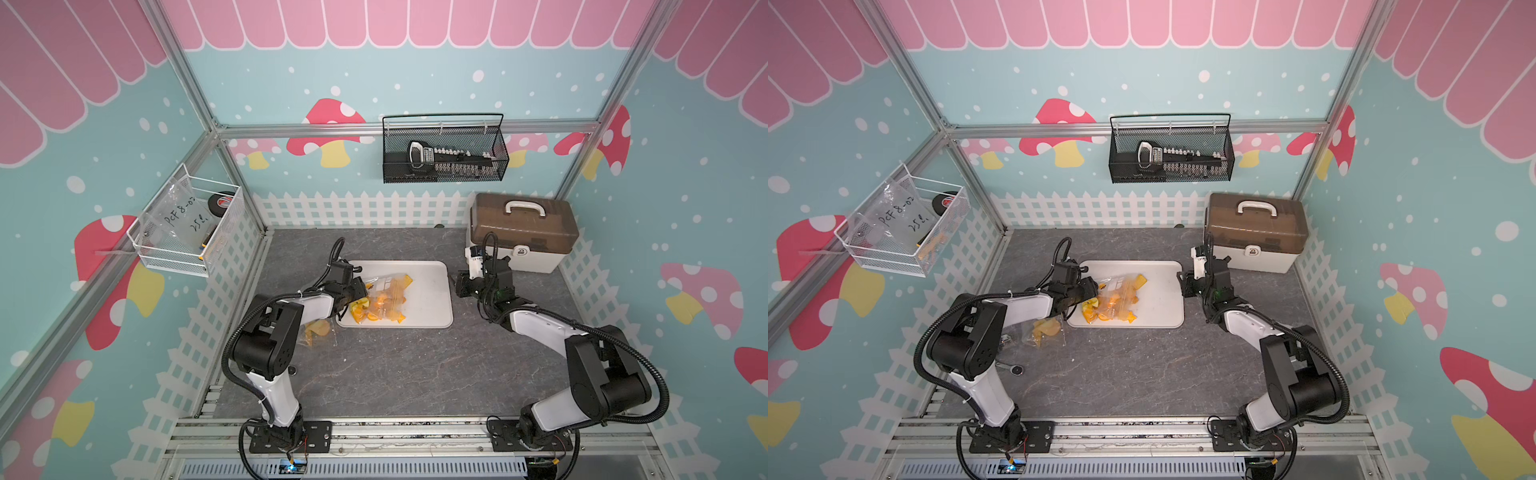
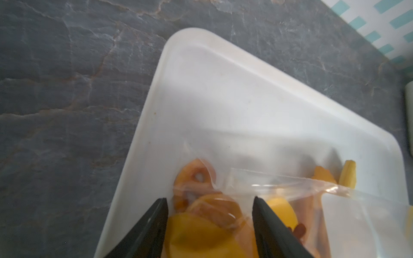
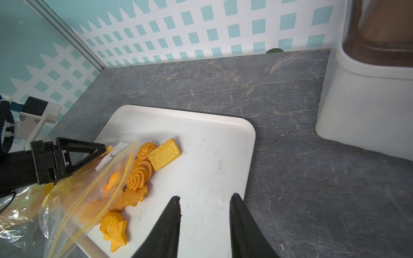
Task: Pour cookies out of the ziploc bag
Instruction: 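Pour the cookies out of the ziploc bag onto the tray.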
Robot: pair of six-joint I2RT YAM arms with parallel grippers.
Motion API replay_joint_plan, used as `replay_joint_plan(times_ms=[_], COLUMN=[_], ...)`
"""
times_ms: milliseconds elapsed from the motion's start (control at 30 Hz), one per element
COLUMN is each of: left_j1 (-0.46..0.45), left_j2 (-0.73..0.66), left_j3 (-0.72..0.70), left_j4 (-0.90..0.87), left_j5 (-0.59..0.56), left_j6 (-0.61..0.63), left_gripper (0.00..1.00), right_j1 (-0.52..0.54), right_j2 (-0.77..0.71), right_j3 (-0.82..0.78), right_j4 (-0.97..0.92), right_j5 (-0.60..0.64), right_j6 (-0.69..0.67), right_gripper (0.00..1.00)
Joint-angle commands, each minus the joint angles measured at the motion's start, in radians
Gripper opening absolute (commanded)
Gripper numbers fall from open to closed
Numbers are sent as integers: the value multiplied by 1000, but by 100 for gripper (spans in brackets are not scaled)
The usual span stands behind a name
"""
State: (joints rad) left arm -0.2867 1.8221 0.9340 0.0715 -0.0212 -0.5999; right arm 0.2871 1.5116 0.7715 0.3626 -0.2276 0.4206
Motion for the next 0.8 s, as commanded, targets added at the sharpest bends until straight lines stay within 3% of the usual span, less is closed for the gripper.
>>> replay_joint_plan(times_ms=[0,133,333,767], left_j1=[-2,-3,-9,-118], left_j2=[11,-10,-107,-303], left_j3=[25,5,-35,79], left_j4=[-35,4,15,-259], left_j5=[-38,-37,-47,-258], left_j6=[21,26,30,140], left_gripper=[51,26,9,2], right_j1=[-4,-5,-5,-5], right_j2=[2,7,16,33], right_j3=[-3,-2,2,15], right_j4=[24,30,32,31], right_j5=[-20,-25,-35,-50], right_j6=[7,12,17,17], right_gripper=[35,34,33,32])
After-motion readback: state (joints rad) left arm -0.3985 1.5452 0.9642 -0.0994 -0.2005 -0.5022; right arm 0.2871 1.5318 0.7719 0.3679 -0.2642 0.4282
